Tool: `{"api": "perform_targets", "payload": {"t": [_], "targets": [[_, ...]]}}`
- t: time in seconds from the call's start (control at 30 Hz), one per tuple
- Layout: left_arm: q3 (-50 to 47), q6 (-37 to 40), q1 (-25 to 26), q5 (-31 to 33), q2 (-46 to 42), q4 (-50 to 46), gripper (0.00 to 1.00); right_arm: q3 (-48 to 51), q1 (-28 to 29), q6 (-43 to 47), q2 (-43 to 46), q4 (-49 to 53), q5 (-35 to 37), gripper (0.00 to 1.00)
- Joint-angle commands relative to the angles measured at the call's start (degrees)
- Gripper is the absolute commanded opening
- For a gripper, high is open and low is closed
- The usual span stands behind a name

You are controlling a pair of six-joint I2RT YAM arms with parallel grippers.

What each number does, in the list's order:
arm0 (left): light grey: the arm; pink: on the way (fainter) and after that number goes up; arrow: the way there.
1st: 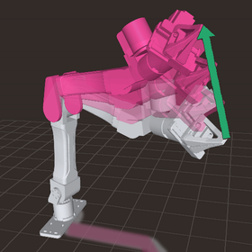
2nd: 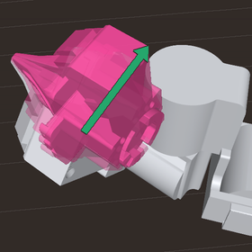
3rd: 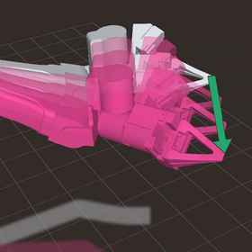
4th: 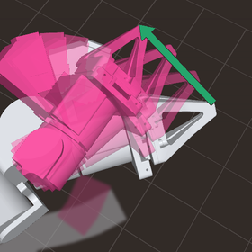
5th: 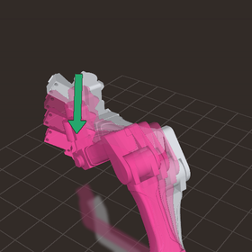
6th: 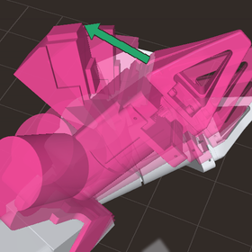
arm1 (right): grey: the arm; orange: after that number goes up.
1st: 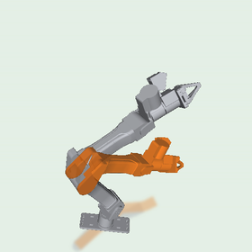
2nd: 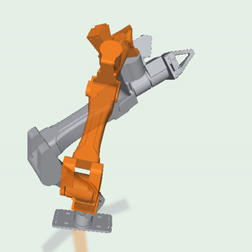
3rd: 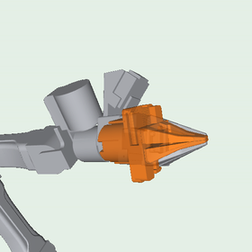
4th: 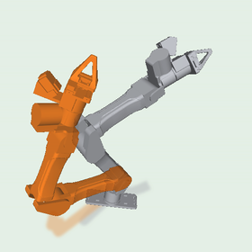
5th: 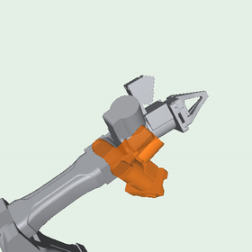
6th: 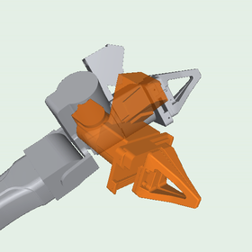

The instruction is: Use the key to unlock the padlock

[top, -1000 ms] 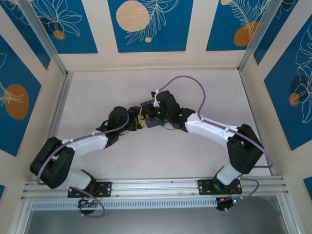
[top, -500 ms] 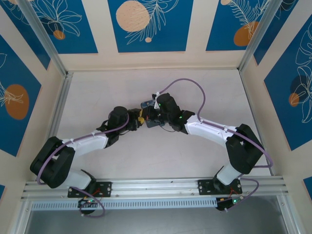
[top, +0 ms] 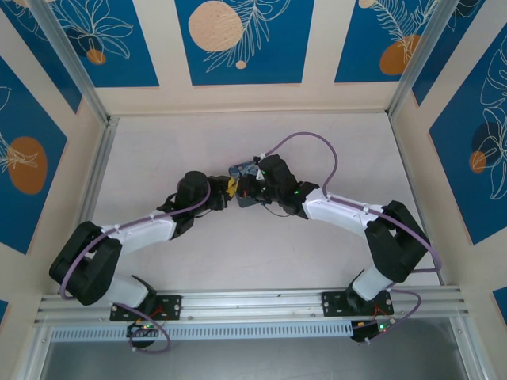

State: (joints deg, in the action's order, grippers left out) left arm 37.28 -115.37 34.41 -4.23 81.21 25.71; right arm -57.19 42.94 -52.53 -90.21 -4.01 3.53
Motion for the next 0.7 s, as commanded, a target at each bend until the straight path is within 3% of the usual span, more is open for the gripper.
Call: {"api": "perform_targets", "payload": {"t": [0.0, 0.23, 0.43, 0.67], "targets": [[2.11, 0.77, 0.63, -0.41, 0.03, 1.20, 0.15, 1.29, -0.14, -0.62, 1.61, -0.46, 0.82, 0.00], [2.46, 1.33, 0.74, -0.58, 0.26, 0.57, 0.10, 1.55, -0.43, -0.55, 2.05, -0.62, 0.87, 0.00], [3.06, 2.26, 0.72, -0.82, 0.48, -0.32, 0.21, 2.07, -0.77, -0.35, 3.15, -0.52, 1.04, 0.00], [3.43, 2.66, 0.94, -1.04, 1.23, -0.22, 0.17, 2.37, -1.11, -0.18, 3.73, -0.52, 0.97, 0.00]]}}
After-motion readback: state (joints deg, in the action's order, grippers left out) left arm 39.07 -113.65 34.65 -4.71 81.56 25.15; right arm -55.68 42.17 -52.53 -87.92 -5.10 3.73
